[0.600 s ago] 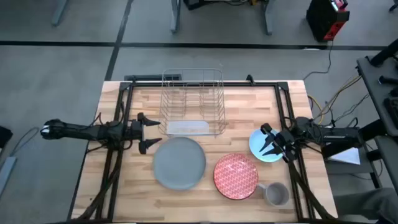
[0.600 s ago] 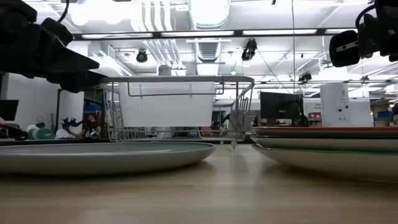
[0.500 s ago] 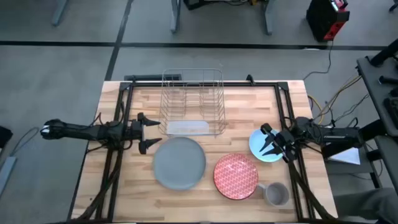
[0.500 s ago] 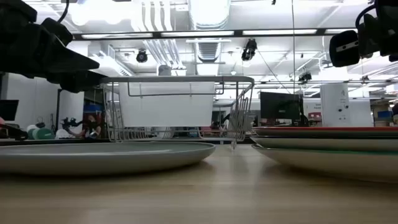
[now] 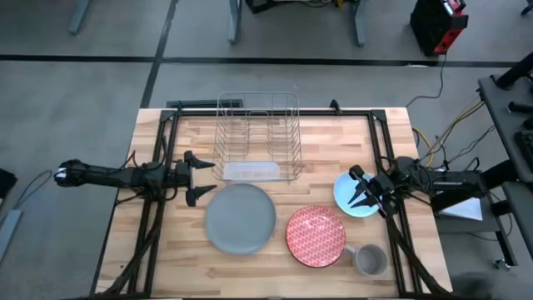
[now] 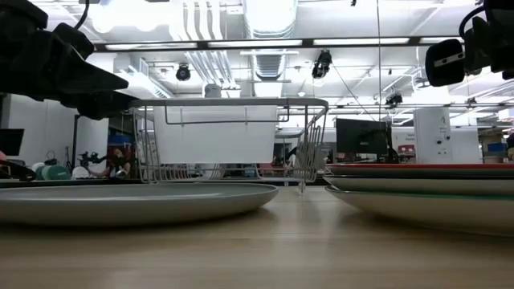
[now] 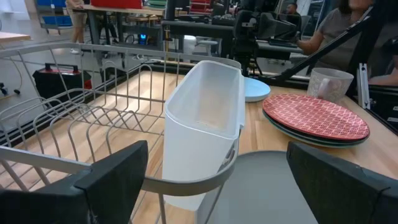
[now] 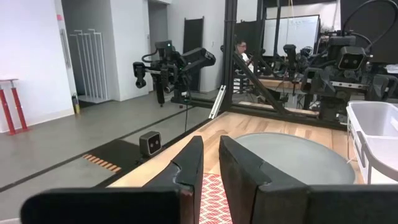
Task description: Sort dishes
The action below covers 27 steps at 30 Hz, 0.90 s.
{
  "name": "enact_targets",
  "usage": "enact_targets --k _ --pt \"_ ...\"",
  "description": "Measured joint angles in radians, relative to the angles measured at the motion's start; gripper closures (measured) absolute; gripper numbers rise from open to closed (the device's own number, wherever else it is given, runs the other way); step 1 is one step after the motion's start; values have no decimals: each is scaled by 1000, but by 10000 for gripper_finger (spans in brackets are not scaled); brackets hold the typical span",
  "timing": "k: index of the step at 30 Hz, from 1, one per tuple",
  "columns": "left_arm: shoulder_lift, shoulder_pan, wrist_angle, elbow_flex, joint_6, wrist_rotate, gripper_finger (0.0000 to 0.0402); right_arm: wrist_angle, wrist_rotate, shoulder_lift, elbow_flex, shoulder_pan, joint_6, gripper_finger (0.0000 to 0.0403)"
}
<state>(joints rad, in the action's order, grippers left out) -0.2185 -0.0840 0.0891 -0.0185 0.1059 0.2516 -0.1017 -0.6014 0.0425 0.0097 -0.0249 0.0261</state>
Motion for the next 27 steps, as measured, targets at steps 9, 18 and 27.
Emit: enact_targets --k 9,18,27 --pt "0 0 0 0 0 0 28 0 0 0 0 0 0 340" --pt "0 0 0 0 0 0 28 0 0 0 0 0 0 333" --pt "0 0 0 0 0 0 28 0 0 0 0 0 0 354"
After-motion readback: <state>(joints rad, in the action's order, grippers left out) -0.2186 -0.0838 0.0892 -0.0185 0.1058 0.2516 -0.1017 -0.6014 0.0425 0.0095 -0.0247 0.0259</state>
